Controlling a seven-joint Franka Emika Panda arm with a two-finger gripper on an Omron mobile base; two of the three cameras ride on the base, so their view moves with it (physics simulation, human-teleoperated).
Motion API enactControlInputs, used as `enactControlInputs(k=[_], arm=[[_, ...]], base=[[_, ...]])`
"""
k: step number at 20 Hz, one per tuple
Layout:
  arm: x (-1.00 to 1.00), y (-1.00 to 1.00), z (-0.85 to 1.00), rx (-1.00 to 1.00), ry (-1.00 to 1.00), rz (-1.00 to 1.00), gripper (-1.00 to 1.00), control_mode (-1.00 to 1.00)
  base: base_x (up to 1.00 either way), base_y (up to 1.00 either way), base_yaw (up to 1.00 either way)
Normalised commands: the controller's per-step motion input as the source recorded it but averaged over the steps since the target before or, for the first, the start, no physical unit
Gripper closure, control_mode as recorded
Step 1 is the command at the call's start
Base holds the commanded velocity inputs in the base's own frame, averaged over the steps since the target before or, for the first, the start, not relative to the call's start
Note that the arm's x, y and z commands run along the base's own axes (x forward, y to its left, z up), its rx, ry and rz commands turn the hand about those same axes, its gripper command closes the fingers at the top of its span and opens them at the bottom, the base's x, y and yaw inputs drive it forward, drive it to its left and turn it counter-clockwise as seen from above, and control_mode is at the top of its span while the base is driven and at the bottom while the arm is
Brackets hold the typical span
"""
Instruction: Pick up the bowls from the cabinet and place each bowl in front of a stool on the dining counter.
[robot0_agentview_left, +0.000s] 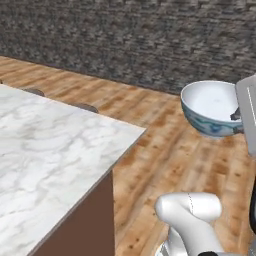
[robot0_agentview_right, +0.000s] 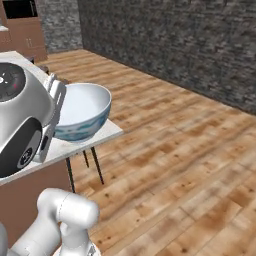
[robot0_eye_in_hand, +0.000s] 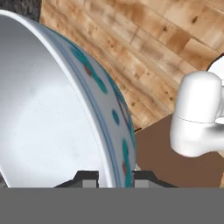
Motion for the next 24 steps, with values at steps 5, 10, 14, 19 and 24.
enactControlInputs(k=[5,10,14,19,24], arm=[[0.0,0.0,0.0,0.0,0.0,0.0,1.0,1.0],[0.0,0.0,0.0,0.0,0.0,0.0,1.0,1.0],[0.0,0.0,0.0,0.0,0.0,0.0,1.0,1.0],[0.0,0.0,0.0,0.0,0.0,0.0,1.0,1.0],[0.0,0.0,0.0,0.0,0.0,0.0,1.0,1.0]], base=[[0.74,-0.98,0.46],[0.67,-1.0,0.37],[0.63,-1.0,0.36],[0.53,-1.0,0.39],[0.47,-0.96,0.47]])
